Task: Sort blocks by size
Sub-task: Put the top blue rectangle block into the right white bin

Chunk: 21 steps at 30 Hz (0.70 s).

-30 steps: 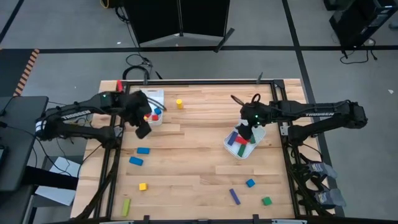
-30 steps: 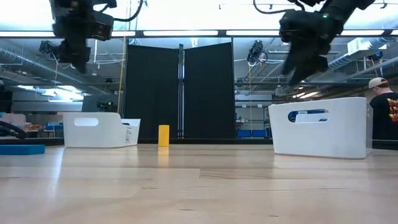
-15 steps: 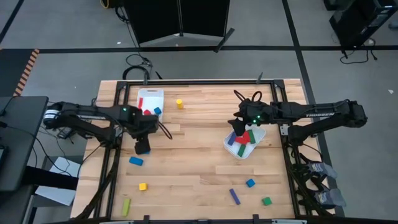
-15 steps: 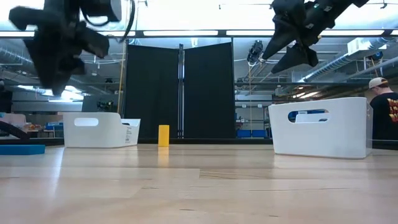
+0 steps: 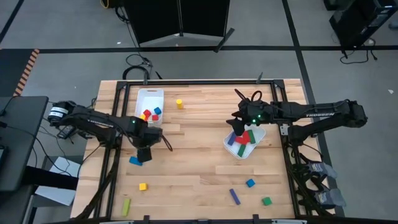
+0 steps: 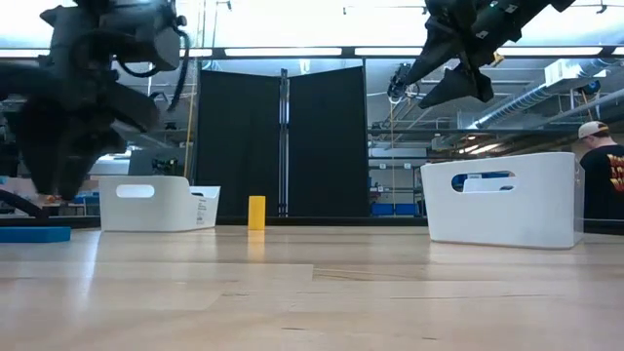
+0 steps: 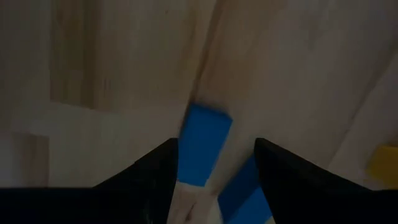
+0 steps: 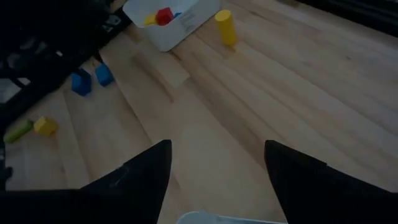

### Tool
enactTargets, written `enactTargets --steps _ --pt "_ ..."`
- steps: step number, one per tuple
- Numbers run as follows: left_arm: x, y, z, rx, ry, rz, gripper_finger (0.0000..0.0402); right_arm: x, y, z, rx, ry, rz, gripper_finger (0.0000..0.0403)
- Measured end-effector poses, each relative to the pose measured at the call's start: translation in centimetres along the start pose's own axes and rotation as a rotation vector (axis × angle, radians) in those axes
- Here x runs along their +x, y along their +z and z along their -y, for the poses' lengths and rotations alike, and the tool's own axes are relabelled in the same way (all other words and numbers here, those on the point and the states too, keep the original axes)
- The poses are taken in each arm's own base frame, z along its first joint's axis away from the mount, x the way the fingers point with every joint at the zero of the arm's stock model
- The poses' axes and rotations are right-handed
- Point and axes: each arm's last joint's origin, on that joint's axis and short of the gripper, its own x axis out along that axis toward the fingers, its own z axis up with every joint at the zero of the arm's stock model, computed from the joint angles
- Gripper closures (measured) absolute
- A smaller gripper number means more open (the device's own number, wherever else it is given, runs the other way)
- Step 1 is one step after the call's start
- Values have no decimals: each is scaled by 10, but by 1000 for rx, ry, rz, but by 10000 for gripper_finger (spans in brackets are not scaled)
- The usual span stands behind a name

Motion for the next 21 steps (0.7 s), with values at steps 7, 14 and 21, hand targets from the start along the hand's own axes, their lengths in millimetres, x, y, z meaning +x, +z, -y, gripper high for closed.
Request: enactTargets --steps 7,14,21 --pt "22 -13 -1 47 29 -54 183 0 2 -1 7 2 20 137" --pt "34 -18 -4 48 28 -49 183 0 4 -3 23 19 52 140" --pt "37 -15 -4 -56 15 -9 183 0 5 -3 24 18 59 142"
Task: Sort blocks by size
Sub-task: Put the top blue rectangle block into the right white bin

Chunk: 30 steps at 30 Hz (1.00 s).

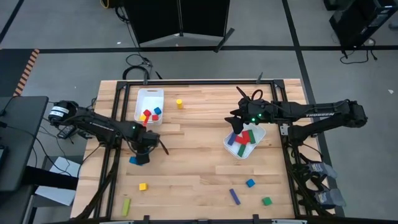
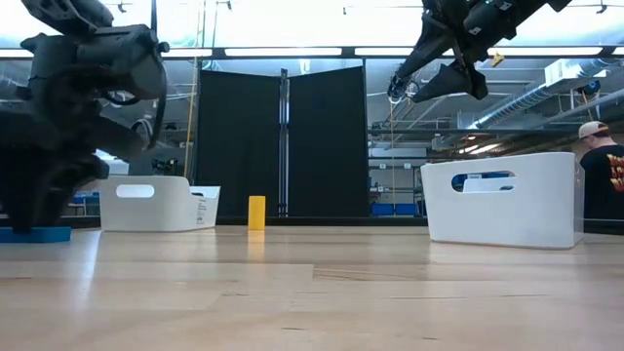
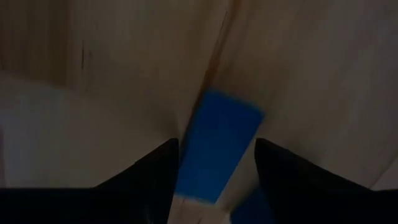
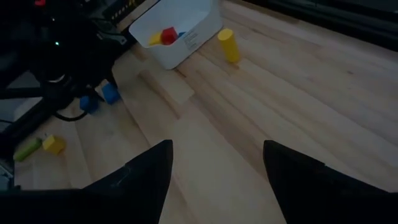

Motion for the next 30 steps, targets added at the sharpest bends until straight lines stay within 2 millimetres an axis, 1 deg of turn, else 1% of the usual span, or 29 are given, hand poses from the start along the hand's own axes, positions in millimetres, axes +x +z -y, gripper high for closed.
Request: enactTargets --steps 5,13,30 --pt "2 6 2 -44 0 48 183 0 0 0 -2 -9 6 143" --pt "20 14 4 -99 47 -51 183 0 1 0 -2 -15 14 143" --pt "20 15 4 -135 55 -79 194 0 1 0 -4 -8 21 151"
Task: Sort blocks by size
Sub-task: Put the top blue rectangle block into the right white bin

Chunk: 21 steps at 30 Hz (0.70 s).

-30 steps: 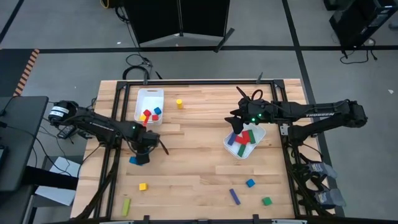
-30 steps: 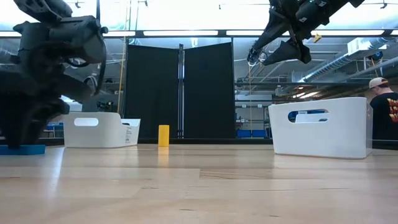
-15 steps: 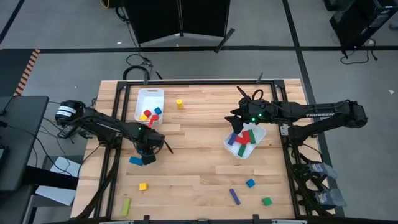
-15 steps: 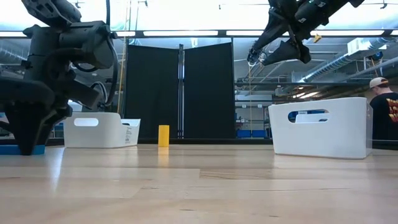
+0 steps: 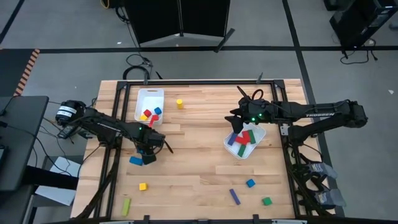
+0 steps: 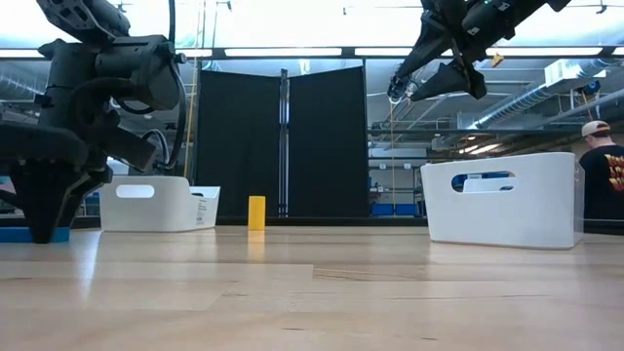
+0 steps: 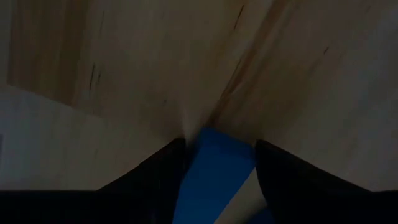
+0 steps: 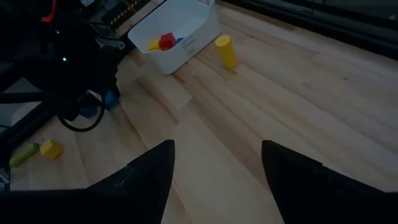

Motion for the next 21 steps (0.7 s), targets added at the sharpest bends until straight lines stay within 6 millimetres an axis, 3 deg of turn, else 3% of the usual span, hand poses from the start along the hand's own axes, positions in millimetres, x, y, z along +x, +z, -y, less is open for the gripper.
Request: enactTargets --steps 5,10,21 --pt "0 1 0 -12 -17 -2 212 0 0 0 -2 5 -4 152" --pt "-3 5 2 -25 -23 14 271 0 0 0 -3 5 -4 152" --pt "-9 10 5 -13 -35 32 271 0 0 0 -22 5 -4 156"
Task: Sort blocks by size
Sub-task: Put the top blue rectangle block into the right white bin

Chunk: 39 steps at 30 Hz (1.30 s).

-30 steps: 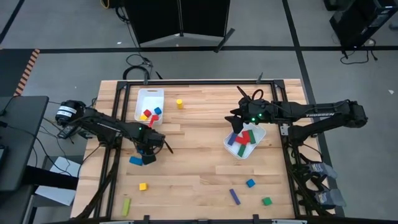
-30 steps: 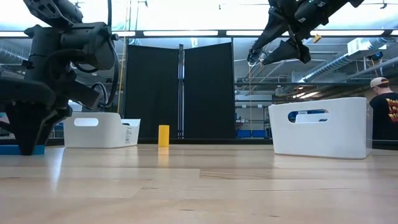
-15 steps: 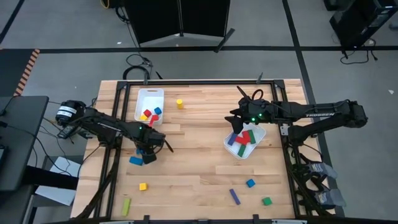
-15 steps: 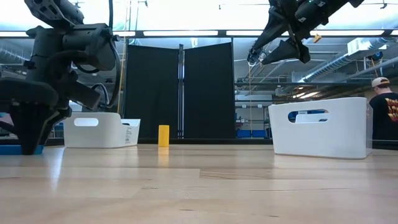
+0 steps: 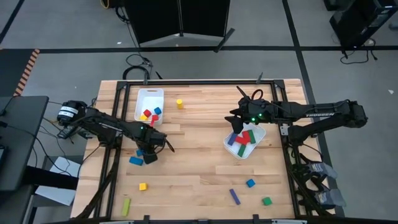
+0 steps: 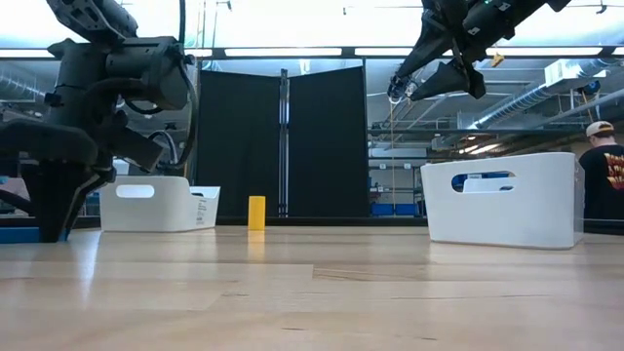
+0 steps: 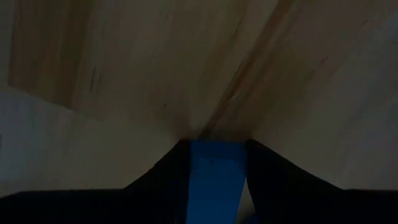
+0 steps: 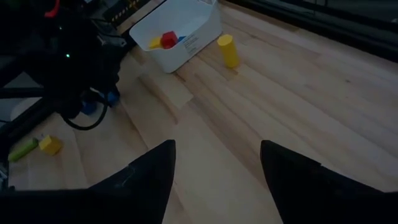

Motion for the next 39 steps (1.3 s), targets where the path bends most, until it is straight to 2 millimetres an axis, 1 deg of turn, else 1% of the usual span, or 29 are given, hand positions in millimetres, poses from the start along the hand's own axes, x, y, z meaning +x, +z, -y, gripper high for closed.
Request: enactTargets --steps 3,5,9,14,17,19,21,23,27,29,30,32,35,37,39 --pt "-7 9 6 22 -31 56 271 0 0 0 -6 0 0 157" --pt "-15 20 13 37 -80 140 271 0 0 0 -7 0 2 158" --pt "-25 31 17 33 -116 220 271 0 0 0 -12 4 2 158" --pt "-55 56 29 93 -179 406 271 -1 5 -5 1 77 35 160" --pt "-81 77 33 120 -208 598 271 -4 14 -10 22 139 116 163" --pt "-91 91 32 121 -211 682 271 -8 21 -12 40 181 179 163" --pt "-90 107 32 133 -216 717 271 -14 28 -14 59 220 247 163" --pt "-85 124 35 171 -243 721 271 -20 35 -14 70 253 317 163" --pt "-63 159 44 255 -291 678 271 -34 48 -10 86 287 432 165" --pt "-58 176 50 290 -330 671 271 -41 52 -7 96 293 462 167" --pt "-60 185 54 311 -347 684 271 -44 53 -6 100 295 473 168" --pt "-70 196 60 358 -347 708 271 -49 53 -5 103 301 485 170" --pt "-85 203 64 420 -273 716 271 -54 54 -5 105 312 497 173" --pt "-93 208 60 451 -209 743 271 -56 53 -6 105 316 502 176" --pt "-100 215 48 453 -167 772 271 -57 53 -6 100 313 506 179"
